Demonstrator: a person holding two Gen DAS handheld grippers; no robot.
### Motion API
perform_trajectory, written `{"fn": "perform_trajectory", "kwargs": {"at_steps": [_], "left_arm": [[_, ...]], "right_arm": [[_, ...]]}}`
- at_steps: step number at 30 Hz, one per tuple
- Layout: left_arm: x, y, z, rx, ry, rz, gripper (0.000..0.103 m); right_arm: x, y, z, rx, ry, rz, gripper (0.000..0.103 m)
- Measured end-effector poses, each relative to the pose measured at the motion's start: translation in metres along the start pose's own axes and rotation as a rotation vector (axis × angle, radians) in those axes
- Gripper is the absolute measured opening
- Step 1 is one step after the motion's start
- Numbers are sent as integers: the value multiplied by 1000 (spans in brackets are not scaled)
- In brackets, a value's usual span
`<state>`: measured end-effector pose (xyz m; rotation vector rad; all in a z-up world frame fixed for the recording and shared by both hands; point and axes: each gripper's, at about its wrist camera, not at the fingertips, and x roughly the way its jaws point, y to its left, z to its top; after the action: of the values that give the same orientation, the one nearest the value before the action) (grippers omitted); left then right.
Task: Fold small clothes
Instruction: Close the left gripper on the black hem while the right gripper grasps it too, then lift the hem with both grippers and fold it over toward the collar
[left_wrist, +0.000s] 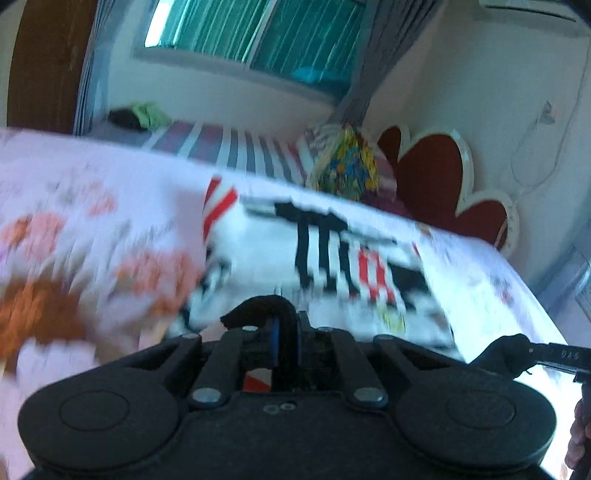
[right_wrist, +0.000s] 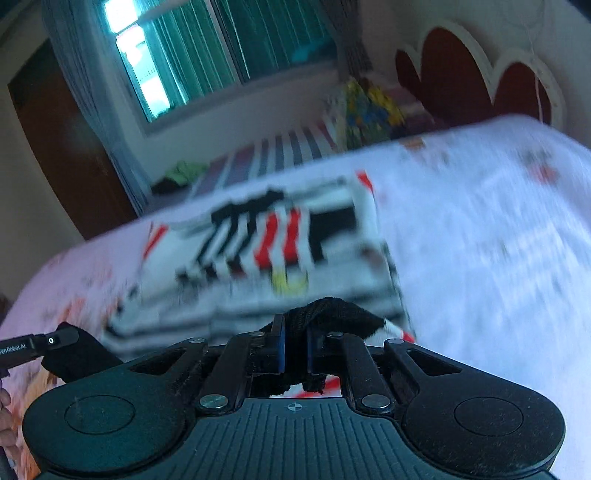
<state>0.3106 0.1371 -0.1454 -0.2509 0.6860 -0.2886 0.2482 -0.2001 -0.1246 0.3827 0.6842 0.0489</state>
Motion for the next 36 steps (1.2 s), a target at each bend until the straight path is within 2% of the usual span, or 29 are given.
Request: {"fn": "perform_trajectory", "kwargs": {"at_steps": [3,9,14,17,19,20,21,22,23,25,28,29,30,32,33,35,36], "left_arm": [[33,0,30,-15,-45,7,7],[116,4,83,-40,-78,46,7],[179,11,107,-56,-59,105,7],[213,23,113,-81,-6,147,7],[225,27,114,-76,6,181,8],[230,29,114,-77,21,184,11],[231,31,116,-80,26,193,14],[231,33,118,-82,20,202,15],[230,33,119,-79,13,202,17],[232,34,125,-71,22,197,20],[230,32,122,-22,48,207,22],[229,30,121,1,50,216,30],[225,28,118,29,34,239,53],[217,28,114,70,-24,298,82],[212,29,113,81,-43,308,81],[212,34,116,106,-24,311,81],[213,36,117,109,-8,315,75]], "right_arm": [[37,-3,36,-3,-36,6,9],[125,-18,100,10,-36,28,9],[194,-41,130,40,5,14,9],[230,-53,137,55,62,9,10],[245,-61,137,69,60,0,10],[250,-63,138,69,59,-8,20],[255,-65,140,71,64,-24,36],[258,-66,142,69,51,-37,79],[256,-67,143,55,8,-45,98],[254,-63,146,-5,-40,-70,98],[252,-59,145,-86,-38,-84,98],[254,-59,142,-116,-19,-89,98],[257,-60,137,-136,2,-99,98],[268,-63,127,-172,45,-135,98],[274,-65,123,-176,65,-133,98],[282,-68,117,-168,95,-113,98],[285,-69,115,-166,99,-116,98]]}}
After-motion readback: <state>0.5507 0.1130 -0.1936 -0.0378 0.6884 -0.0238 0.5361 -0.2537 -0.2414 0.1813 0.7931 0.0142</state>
